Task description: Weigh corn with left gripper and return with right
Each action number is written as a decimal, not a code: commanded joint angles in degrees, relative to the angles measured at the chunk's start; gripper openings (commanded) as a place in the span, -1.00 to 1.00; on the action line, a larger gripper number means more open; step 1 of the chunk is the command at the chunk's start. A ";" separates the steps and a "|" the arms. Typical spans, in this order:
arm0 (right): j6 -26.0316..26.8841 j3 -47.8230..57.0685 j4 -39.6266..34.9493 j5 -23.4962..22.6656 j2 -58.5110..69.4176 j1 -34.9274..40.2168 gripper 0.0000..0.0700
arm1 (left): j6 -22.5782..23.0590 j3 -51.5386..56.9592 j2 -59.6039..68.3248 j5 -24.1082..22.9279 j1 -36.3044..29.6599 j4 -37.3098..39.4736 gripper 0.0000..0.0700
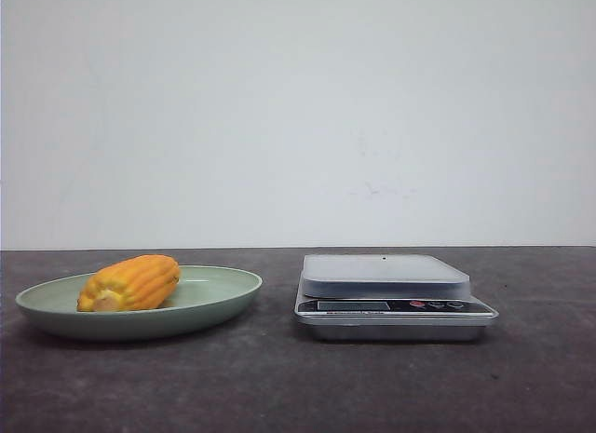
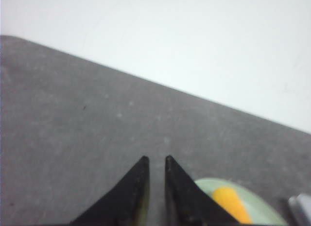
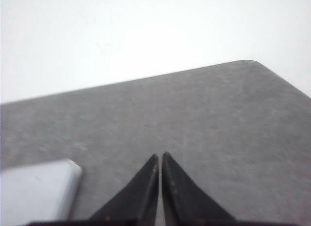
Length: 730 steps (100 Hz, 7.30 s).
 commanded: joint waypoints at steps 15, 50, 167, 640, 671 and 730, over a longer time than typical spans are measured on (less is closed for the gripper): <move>1.40 13.42 -1.42 -1.86 10.78 0.83 -0.99 | 1.95 17.55 11.19 0.48 0.04 -7.34 -0.97; -1.33 25.92 -8.55 -5.95 17.44 4.35 0.45 | 4.90 34.38 21.86 8.66 -1.84 -10.97 0.10; -2.91 29.57 -19.71 -12.90 20.70 6.03 0.46 | 1.22 44.98 85.83 -0.72 -26.99 -17.29 0.12; 8.37 47.54 -12.11 -5.16 86.71 30.77 0.49 | -2.12 43.41 -0.33 -10.16 -14.88 -67.43 0.34; 8.04 47.56 -11.04 -3.69 86.55 32.50 -1.00 | -1.53 43.41 -0.33 -10.58 -14.88 -67.34 0.34; 7.91 64.15 -10.03 -2.60 86.25 49.53 -1.00 | -1.57 43.41 -0.33 -10.56 -14.88 -66.07 0.34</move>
